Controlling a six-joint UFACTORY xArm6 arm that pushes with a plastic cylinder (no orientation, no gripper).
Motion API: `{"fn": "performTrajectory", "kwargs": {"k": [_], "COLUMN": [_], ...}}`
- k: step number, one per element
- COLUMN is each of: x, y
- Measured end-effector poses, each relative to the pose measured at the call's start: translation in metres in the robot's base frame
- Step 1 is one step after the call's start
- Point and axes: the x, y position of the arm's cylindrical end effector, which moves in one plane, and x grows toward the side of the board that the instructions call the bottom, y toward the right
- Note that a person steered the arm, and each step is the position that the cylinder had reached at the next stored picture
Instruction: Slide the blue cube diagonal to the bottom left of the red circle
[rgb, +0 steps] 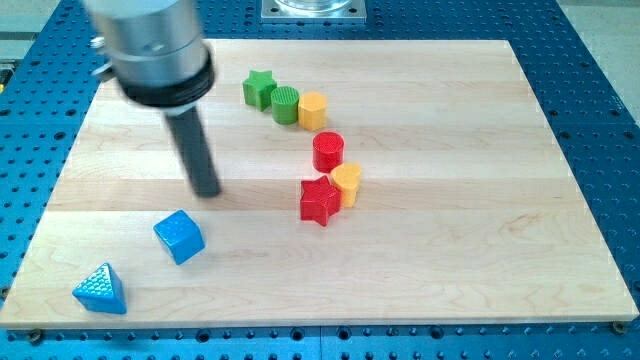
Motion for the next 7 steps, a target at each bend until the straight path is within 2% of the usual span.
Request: {"fn": "performTrajectory", "kwargs": {"k": [1,3,4,5,6,7], "x": [0.006,0.055,0.057,0.054,0.055,0.073], "y": [0.007,-0.039,-0.037,0.014,0.029,0.006]}}
